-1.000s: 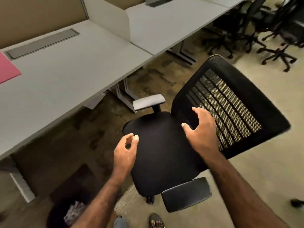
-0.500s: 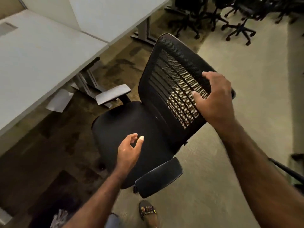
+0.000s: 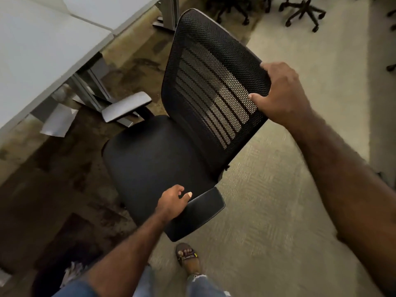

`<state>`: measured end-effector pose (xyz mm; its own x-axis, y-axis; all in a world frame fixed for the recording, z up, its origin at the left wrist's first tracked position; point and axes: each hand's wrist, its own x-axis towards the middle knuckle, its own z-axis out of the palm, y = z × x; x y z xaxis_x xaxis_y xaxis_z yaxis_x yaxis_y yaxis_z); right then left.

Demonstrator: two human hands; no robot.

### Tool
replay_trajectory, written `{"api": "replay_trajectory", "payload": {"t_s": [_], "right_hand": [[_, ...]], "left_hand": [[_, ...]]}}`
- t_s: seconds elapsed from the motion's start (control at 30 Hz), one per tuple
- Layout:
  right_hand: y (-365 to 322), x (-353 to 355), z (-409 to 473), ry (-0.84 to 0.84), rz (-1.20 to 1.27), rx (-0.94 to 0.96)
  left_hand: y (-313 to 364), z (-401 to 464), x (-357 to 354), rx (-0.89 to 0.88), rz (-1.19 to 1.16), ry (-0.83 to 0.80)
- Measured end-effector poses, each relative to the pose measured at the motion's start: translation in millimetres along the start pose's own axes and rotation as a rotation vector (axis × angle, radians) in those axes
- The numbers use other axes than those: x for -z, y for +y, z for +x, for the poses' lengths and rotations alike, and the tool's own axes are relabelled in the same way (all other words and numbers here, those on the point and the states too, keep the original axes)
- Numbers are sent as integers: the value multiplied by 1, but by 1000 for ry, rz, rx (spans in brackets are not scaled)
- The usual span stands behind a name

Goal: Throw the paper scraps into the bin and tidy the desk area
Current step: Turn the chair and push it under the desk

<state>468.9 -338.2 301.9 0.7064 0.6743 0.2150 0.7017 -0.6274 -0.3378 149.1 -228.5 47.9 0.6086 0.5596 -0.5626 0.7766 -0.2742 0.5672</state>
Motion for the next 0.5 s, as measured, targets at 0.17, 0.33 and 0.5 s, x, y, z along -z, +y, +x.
{"api": "replay_trajectory", "payload": {"t_s": [0.17, 0.33, 0.5], "right_hand": [[3, -1, 5, -29, 19, 12], [2, 10, 21, -68, 31, 24], [-2, 11, 19, -42, 49, 39]], "left_hand": [[-24, 3, -16, 32, 163, -157], [-41, 1, -23, 69, 146, -201], [-40, -3, -27, 79, 127, -197]]}}
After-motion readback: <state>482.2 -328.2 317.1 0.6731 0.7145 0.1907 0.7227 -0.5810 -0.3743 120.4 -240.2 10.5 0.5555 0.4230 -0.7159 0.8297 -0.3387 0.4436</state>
